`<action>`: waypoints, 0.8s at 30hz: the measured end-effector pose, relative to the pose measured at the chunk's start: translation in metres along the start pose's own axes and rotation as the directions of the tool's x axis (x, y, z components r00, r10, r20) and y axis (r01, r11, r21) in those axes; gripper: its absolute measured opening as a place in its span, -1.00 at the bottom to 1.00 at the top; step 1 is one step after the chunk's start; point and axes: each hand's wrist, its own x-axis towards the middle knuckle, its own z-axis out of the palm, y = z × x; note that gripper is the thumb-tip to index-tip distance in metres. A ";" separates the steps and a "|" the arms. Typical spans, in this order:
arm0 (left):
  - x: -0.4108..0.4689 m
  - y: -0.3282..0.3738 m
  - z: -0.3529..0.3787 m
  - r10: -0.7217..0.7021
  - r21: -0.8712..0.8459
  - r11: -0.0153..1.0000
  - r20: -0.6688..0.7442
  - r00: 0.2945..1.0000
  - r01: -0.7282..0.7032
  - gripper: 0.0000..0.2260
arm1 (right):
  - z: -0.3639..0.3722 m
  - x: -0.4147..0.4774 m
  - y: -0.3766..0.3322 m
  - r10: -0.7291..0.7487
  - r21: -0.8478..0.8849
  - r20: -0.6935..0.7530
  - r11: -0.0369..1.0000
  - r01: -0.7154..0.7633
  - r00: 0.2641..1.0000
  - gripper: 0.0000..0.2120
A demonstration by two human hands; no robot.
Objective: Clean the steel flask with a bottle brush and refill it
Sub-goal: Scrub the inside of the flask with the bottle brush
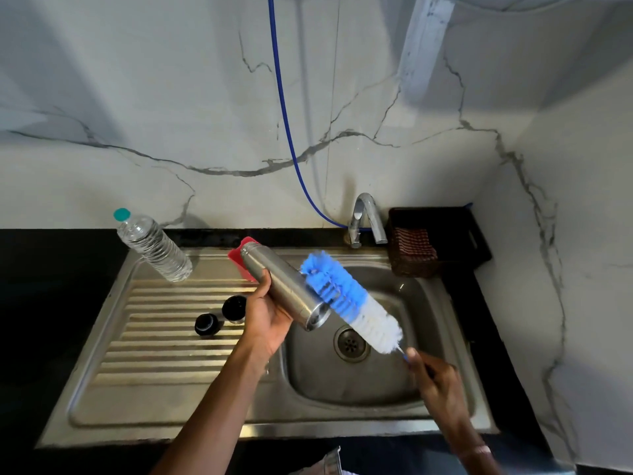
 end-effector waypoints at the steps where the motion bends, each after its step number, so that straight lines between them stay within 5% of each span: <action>1: -0.001 0.004 0.000 0.022 -0.005 1.000 -0.021 1.000 -0.022 -0.54 | -0.006 -0.009 0.008 0.040 -0.006 -0.015 0.999 -0.040 0.999 -0.53; 20: 0.007 -0.006 0.003 0.080 -0.020 0.996 -0.066 0.995 -0.082 -0.36 | 0.011 -0.056 0.013 0.173 0.033 0.124 0.983 -0.179 0.977 -0.57; 24: 0.007 -0.004 0.004 0.111 -0.048 0.992 -0.071 0.991 -0.115 -0.48 | 0.015 -0.070 0.018 0.193 0.063 0.202 0.976 -0.210 0.960 -0.52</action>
